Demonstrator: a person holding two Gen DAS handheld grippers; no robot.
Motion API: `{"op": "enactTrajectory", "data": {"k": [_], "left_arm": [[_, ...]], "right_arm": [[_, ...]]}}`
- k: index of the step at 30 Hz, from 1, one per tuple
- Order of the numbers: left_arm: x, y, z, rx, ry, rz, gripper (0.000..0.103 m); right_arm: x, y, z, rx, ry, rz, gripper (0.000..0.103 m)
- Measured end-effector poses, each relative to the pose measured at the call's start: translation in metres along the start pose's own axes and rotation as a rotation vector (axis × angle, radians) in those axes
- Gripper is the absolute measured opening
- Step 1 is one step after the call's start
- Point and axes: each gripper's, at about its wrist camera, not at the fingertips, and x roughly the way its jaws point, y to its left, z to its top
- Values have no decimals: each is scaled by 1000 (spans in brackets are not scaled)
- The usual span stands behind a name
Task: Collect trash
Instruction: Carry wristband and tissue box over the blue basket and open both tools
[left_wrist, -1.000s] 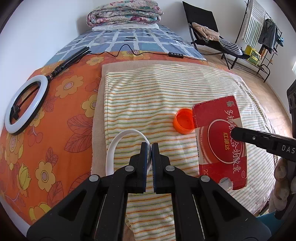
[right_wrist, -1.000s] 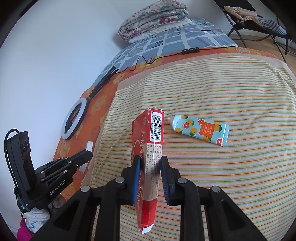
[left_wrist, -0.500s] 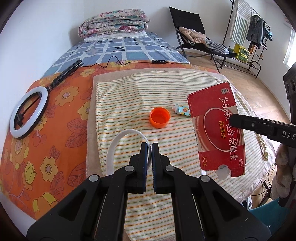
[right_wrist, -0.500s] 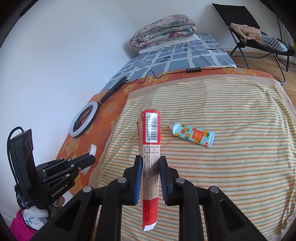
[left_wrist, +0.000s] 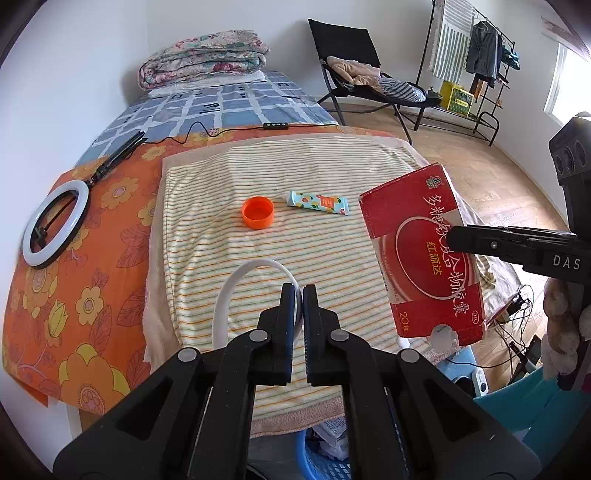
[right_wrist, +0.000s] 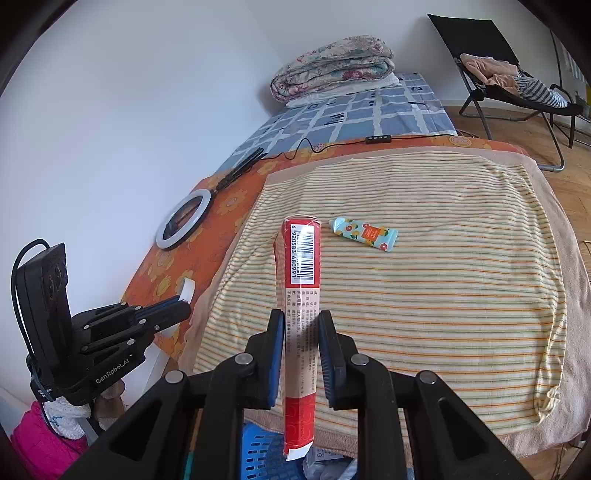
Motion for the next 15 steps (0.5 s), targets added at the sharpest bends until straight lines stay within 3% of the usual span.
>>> {"op": "enactTrajectory", "data": {"k": [15], "left_arm": [[-10, -59, -75, 53, 68, -59, 3]], "right_arm": [[-34, 1, -95, -34, 107, -40, 17]]}}
